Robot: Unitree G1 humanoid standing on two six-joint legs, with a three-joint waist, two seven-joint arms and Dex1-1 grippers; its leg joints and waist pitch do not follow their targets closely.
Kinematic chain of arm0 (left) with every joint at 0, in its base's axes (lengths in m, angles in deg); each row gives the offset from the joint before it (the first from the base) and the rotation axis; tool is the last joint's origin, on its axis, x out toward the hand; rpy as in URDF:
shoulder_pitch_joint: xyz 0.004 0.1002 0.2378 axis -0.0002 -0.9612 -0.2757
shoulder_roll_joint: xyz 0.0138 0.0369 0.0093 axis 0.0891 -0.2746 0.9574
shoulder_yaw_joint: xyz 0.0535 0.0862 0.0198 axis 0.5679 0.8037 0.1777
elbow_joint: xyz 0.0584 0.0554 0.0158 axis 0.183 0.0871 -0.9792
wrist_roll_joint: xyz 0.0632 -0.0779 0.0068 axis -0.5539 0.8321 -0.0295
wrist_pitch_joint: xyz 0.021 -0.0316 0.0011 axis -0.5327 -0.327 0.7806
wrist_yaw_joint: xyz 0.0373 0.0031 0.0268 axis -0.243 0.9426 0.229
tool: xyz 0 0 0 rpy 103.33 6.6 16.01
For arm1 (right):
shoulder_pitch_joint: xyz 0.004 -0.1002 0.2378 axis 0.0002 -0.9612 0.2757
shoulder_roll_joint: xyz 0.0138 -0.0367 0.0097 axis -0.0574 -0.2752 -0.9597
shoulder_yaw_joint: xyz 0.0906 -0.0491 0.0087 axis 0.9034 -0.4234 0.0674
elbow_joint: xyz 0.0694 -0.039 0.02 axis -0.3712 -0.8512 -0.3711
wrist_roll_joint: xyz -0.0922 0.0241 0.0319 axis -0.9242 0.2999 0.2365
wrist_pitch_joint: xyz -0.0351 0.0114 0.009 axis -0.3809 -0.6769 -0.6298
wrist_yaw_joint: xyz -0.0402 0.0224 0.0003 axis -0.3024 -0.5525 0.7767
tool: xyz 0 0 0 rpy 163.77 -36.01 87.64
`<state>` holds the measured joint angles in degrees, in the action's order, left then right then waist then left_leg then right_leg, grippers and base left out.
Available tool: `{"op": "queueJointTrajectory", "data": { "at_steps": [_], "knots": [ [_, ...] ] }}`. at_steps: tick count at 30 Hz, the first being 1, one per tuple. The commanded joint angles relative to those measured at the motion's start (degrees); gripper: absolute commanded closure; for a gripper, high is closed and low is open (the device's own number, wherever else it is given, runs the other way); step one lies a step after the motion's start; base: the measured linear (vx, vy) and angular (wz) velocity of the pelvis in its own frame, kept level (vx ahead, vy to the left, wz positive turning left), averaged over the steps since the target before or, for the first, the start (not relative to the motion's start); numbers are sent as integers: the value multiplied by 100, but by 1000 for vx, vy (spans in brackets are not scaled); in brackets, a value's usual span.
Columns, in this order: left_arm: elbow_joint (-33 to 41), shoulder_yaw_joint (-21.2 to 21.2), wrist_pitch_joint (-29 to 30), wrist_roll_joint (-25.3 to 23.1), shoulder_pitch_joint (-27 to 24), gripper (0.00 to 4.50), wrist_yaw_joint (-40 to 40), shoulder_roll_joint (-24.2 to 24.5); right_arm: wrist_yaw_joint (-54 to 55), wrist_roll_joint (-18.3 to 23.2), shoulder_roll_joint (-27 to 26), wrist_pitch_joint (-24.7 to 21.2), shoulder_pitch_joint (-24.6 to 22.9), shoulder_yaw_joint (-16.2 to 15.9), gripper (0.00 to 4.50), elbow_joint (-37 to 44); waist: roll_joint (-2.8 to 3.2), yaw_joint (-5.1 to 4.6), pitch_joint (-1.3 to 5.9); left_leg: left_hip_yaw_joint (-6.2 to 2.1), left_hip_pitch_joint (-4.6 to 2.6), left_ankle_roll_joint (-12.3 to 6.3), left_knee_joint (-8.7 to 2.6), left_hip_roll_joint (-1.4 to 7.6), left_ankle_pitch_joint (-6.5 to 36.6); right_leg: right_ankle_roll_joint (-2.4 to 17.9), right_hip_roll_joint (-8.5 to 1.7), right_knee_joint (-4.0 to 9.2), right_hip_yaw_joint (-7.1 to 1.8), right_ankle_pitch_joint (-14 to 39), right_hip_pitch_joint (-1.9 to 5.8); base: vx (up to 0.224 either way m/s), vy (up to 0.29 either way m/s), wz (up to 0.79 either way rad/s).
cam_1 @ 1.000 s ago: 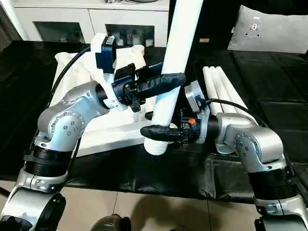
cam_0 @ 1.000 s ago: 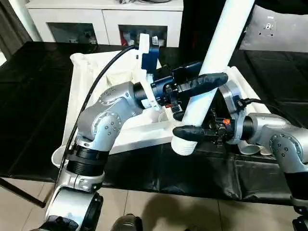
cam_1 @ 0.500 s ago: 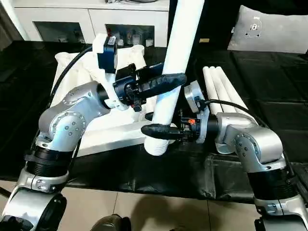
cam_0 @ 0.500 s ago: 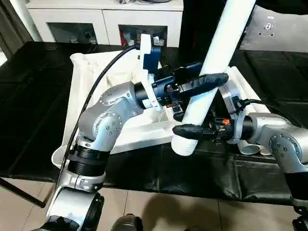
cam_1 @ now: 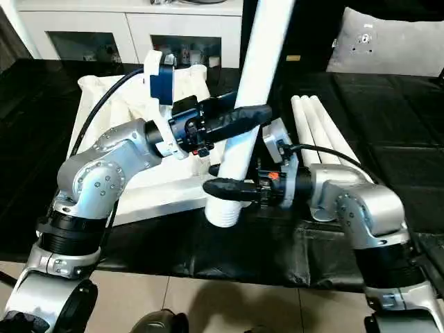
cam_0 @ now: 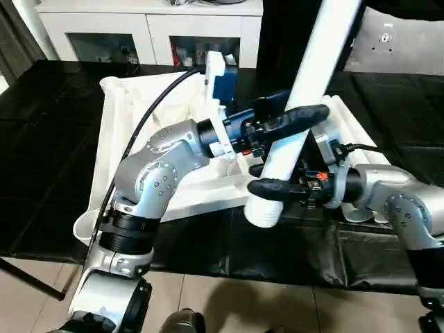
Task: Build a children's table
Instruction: Pick table leg
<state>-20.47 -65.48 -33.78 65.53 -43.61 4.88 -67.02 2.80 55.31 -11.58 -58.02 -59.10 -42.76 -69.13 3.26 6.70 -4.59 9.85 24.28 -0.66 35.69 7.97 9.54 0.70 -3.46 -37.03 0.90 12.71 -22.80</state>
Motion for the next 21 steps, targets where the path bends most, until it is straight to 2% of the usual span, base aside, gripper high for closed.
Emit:
{"op": "queueJointTrajectory", "data": {
  "at_steps": [1, 3, 5, 6, 8, 10, 12, 16, 17, 19, 20, 21],
  "knots": [
    [260, 146, 6, 15, 76, 147, 10, -81, 164, -141, -88, 85, -17, -75, 259, -32, -137, 32, 485, -177, -187, -391, -358, 458, 597, 1390, -507, 452, -177, 490, 252, 0, 0, 0],
    [380, 250, 7, -8, 63, 112, -39, -186, 482, -298, -300, 291, -97, -56, 259, 18, -138, 28, 489, -180, -180, -373, -360, 455, 601, 1379, -509, 447, -177, 458, 250, 0, 0, 0],
    [457, 271, 29, 7, 53, 104, -91, -237, 646, -352, -402, 334, -126, -36, 259, 28, -138, 26, 491, -180, -182, -370, -363, 457, 594, 1387, -511, 443, -176, 409, 255, 0, 0, 0],
    [475, 271, 31, 14, 50, 104, -111, -254, 717, -361, -429, 308, -130, -24, 259, 24, -121, 29, 496, -185, -182, -373, -359, 457, 573, 1394, -508, 437, -174, 353, 260, 0, 0, 0],
    [555, 362, -87, -85, 10, 68, -190, -347, 867, -468, -512, 397, -197, -64, 259, 5, -97, 28, 496, -189, -186, -365, -360, 459, 603, 1397, -496, 435, -172, 308, 258, 0, 0, 0],
    [574, 439, -170, -179, -18, 57, -249, -407, 988, -580, -626, 653, -274, -65, 259, -16, -108, 17, 483, -185, -178, -344, -374, 459, 685, 1377, -500, 458, -178, 369, 258, 0, 0, 0],
    [548, 435, -179, -187, -17, 52, -274, -431, 1097, -648, -738, 872, -311, -10, 259, -45, -95, 26, 481, -188, -179, -300, -381, 461, 747, 1338, -506, 454, -182, 441, 255, 0, 0, 0],
    [339, 73, -313, -91, -18, 52, -615, -666, 1622, -441, -1024, 712, -402, 341, 259, -57, -99, -9, 467, -187, -190, -284, -391, 453, 795, 1363, -489, 474, -177, 492, 248, 0, 0, 0],
    [344, -108, -251, 69, -24, 52, -819, -786, 1720, -385, -1054, 676, -435, 420, 259, -45, -117, -14, 462, -185, -185, -289, -391, 451, 812, 1350, -494, 485, -181, 527, 255, 0, 0, 0],
    [367, -284, -178, 244, -37, 52, -1029, -914, 1812, -337, -1084, 659, -478, 505, 259, -36, -115, -9, 459, -183, -187, -275, -382, 446, 811, 1375, -505, 482, -181, 538, 256, 0, 0, 0],
    [404, -424, -109, 379, -91, 52, -1274, -1045, 1929, -327, -1130, 681, -553, 600, 259, -30, -86, -8, 435, -180, -180, -267, -388, 442, 844, 1371, -494, 490, -187, 600, 243, 0, 0, 0],
    [418, -457, -94, 397, -124, 52, -1376, -1093, 1985, -338, -1153, 724, -596, 628, 259, -30, -101, 8, 437, -181, -190, -241, -390, 453, 908, 1374, -504, 511, -189, 679, 240, 0, 0, 0]
  ]
}}
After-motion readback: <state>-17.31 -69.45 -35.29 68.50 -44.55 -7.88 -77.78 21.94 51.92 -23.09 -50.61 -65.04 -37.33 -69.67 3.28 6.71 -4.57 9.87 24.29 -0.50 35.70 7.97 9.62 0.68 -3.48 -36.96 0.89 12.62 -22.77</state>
